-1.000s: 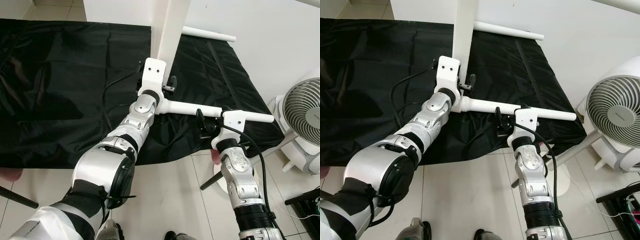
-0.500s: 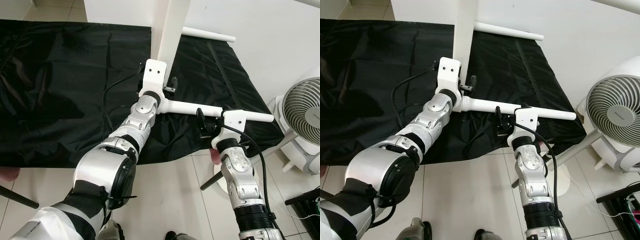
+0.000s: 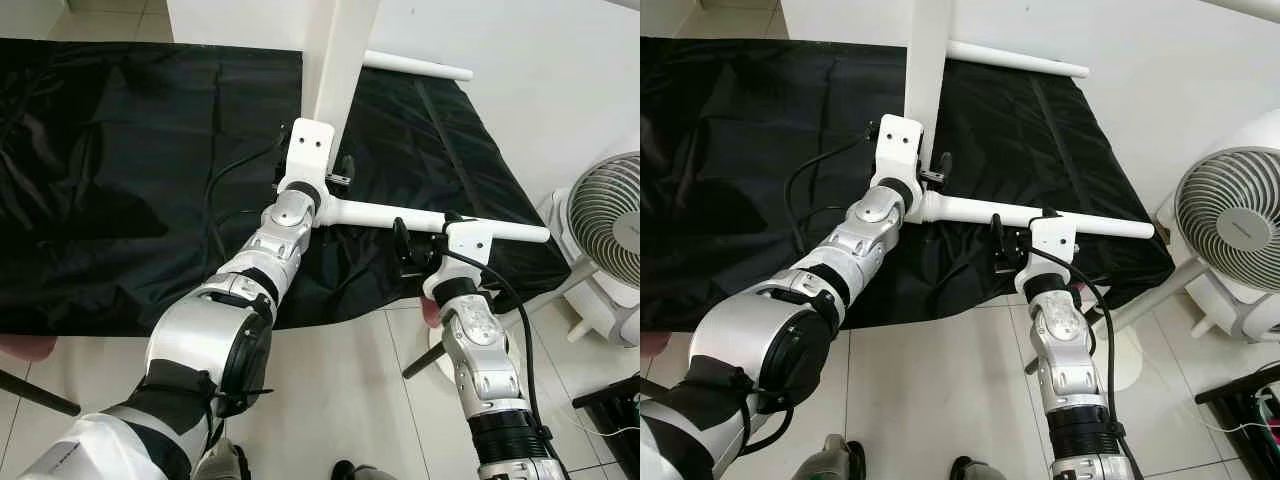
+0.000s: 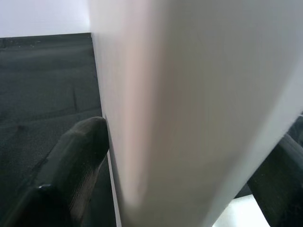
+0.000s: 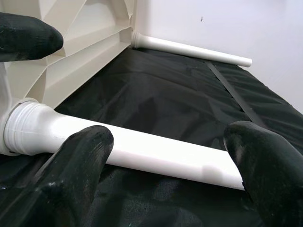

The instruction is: Building children table

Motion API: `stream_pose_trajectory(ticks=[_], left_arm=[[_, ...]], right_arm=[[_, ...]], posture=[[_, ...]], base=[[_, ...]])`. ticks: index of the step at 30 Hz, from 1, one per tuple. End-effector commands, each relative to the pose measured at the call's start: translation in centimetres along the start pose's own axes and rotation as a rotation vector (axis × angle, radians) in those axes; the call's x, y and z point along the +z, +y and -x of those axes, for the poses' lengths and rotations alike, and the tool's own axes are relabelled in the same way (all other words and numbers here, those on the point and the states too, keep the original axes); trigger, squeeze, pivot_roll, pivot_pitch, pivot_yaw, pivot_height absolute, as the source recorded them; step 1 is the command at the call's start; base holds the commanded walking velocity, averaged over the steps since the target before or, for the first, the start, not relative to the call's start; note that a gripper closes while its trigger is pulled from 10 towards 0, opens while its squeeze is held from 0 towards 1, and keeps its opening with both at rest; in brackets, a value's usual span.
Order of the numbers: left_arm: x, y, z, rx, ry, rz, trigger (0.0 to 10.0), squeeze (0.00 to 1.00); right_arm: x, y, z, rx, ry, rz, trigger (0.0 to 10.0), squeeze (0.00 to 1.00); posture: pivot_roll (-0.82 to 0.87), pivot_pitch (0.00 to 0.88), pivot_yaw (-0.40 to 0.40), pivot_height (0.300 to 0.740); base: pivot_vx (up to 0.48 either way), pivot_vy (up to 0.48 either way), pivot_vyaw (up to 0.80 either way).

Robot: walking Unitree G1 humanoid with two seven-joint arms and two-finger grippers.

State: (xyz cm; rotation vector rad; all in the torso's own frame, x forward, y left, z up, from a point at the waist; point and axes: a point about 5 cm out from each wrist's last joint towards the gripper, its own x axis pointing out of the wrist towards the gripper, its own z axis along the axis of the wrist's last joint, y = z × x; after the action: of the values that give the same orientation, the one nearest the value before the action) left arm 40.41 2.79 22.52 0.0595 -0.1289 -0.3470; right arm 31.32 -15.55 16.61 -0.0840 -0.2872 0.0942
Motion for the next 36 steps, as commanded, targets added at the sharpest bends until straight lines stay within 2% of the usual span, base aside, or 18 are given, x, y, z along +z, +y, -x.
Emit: stream_pose_trajectory(ticks=[1, 10, 17, 26, 36], left_arm=[[0.2, 1.7, 0.4, 0.464, 0.011, 0.001, 10.0, 0.0], [0.1, 1.4, 0.3, 0.428, 0.012, 0.019, 10.0, 0.0], [-0.1, 1.6, 0.4, 0.433, 0.022, 0.032, 10.0, 0.0], [0.0, 2.7, 0.6, 0.506, 0.019, 0.03, 10.0, 0.0], [-0.1, 2.0, 0.4, 0.454, 0.031, 0.029, 10.0, 0.0]], right_arm=[[-0.3, -0.1, 0.4, -0.009, 0.018, 0.001, 10.0, 0.0], [-0.4, 0.1, 0.4, -0.002, 0.017, -0.002, 10.0, 0.0], [-0.4, 0.2, 0.3, 0.003, 0.015, -0.006, 10.0, 0.0], [-0.4, 0.3, 0.3, 0.004, 0.016, -0.009, 10.0, 0.0], [-0.4, 0.2, 0.2, 0.0, 0.018, -0.01, 10.0, 0.0]], posture=[[-0.05, 0.139, -0.045, 0.74], [-0.04, 0.129, -0.045, 0.74], [-0.04, 0.12, -0.042, 0.74], [-0.04, 0.126, -0.045, 0.74], [-0.03, 0.135, -0.045, 0.74]], base=[[0.0, 0.0, 0.0], [0.0, 0.0, 0.0], [0.0, 0.0, 0.0], [0.0, 0.0, 0.0], [0.0, 0.0, 0.0]])
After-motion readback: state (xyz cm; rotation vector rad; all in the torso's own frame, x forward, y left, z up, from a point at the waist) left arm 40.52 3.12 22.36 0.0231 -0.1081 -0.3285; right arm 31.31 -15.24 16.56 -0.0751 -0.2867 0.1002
